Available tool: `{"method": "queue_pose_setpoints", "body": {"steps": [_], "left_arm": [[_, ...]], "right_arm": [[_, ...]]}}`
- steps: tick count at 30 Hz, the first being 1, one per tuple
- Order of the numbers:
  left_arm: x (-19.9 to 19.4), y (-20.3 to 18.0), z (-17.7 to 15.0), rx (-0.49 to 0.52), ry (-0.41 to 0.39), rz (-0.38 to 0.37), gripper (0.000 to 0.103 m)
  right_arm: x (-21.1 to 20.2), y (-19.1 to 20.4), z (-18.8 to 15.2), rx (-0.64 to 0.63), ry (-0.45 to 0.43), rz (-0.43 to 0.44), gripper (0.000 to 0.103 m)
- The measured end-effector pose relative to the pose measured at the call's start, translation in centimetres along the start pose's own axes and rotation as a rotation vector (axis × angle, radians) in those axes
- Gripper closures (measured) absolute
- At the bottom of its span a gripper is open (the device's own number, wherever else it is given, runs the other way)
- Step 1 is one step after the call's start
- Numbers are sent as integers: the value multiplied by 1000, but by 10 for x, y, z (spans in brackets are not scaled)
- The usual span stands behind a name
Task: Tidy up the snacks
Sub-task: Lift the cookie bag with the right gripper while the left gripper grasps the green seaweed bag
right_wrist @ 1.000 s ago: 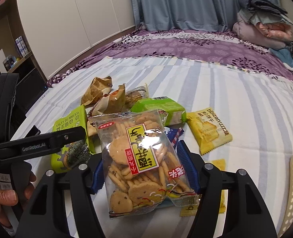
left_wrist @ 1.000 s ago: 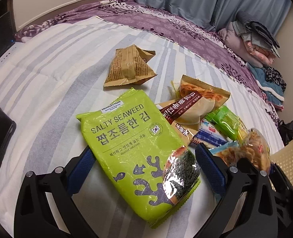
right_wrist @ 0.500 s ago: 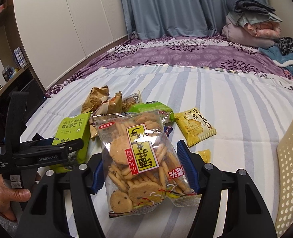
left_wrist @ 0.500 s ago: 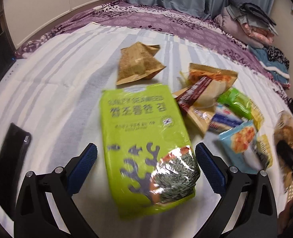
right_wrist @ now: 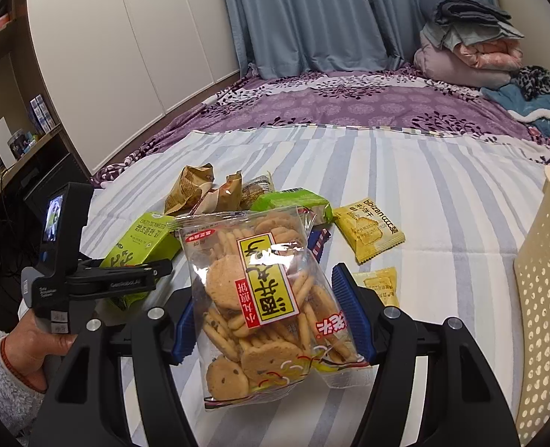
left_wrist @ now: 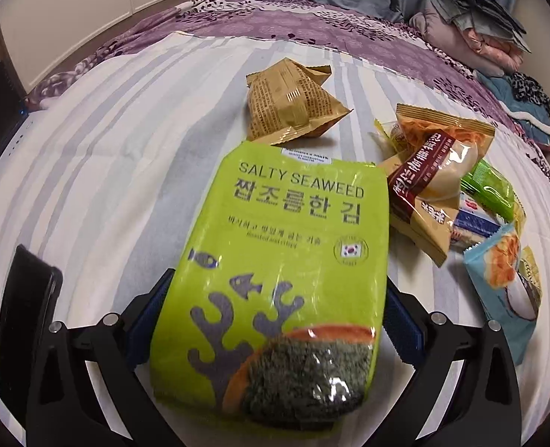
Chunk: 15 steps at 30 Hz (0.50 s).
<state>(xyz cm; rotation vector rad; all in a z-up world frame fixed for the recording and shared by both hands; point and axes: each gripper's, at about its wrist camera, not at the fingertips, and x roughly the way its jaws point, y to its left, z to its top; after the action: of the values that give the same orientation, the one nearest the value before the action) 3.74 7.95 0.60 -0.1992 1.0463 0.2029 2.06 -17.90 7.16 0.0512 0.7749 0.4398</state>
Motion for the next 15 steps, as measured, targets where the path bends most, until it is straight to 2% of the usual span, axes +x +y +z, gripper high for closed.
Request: {"method": "queue_pose_setpoints", "body": {"steps": [3, 4, 15], "left_arm": [[0, -1, -1, 23, -24, 3, 7], [-1, -2, -1, 32, -33, 11, 16], [-37, -7, -4, 63, -125, -19, 18]], "right_arm": [[-2, -2, 1, 11, -3, -5, 38], [-3, -2, 1, 15, -6, -6, 38], [-32, 0, 0, 27, -67, 0, 38]]}}
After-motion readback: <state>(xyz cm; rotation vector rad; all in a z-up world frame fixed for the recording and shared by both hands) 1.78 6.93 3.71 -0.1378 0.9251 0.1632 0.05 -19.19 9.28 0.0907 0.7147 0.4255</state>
